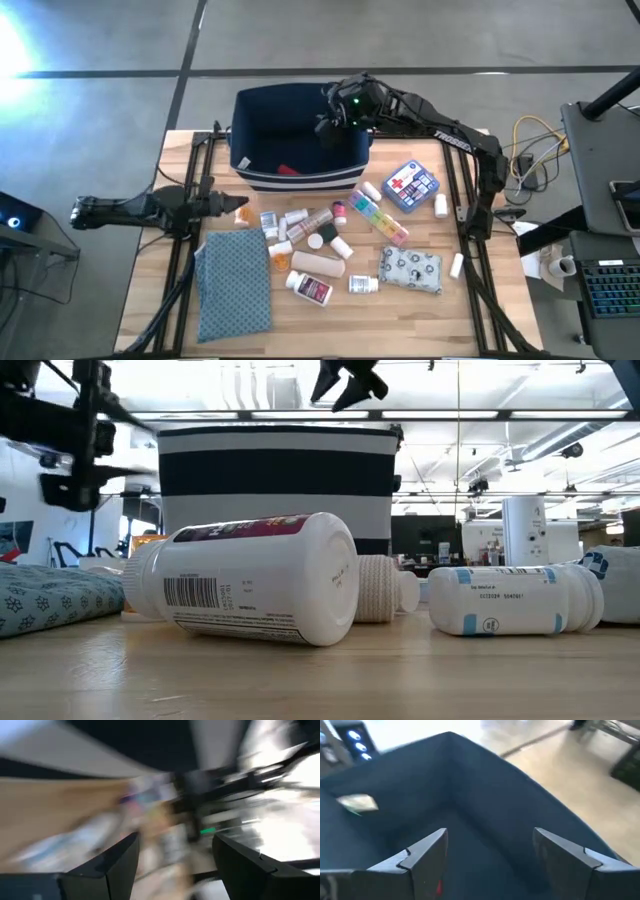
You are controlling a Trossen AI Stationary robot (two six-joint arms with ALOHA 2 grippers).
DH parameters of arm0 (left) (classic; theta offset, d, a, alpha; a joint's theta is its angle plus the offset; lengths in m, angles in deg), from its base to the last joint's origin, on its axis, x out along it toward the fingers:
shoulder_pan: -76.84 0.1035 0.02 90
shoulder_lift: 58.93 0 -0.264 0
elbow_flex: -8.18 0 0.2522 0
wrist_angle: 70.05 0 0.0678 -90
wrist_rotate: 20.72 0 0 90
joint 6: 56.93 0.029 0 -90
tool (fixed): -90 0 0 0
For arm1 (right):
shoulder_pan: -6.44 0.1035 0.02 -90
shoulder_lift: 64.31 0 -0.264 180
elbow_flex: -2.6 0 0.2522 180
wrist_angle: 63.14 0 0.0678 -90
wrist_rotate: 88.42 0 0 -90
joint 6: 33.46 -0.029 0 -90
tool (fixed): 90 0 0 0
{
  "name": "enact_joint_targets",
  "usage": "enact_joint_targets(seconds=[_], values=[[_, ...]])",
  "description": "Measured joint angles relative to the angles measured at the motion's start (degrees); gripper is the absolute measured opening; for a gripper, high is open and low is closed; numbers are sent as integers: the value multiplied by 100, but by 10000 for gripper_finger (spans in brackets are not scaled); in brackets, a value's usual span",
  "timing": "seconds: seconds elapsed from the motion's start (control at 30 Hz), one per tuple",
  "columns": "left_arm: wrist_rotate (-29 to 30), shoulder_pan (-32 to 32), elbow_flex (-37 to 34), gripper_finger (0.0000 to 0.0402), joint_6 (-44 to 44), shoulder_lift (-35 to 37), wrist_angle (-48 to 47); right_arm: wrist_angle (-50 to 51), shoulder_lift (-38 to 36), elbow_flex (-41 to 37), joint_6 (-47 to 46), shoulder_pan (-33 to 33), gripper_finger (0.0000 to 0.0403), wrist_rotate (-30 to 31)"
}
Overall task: Pick & place medical supplies in basket/bin
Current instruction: Put the orange pill bottle into the blue bin
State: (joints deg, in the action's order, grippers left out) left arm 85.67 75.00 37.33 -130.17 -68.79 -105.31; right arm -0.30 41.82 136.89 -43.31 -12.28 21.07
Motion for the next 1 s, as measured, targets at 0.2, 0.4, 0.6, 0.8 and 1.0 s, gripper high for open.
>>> enact_joint_targets(seconds=[0.2,0.4,0.6,0.8,1.0], values=[[2,0,1452,230,-243,-1477,-3130,91,2,-224,2,-2,293,190],[-4,0,1759,230,-238,-2941,-3496,134,2,-335,0,-2,293,365],[11,0,1673,230,-494,-4326,-3347,148,2,-333,0,-4,295,795],[26,0,1615,230,-509,-5172,-2668,157,0,-330,27,-2,296,797],[41,2,1319,230,-532,-5727,-2117,172,0,-328,87,-2,295,815]])
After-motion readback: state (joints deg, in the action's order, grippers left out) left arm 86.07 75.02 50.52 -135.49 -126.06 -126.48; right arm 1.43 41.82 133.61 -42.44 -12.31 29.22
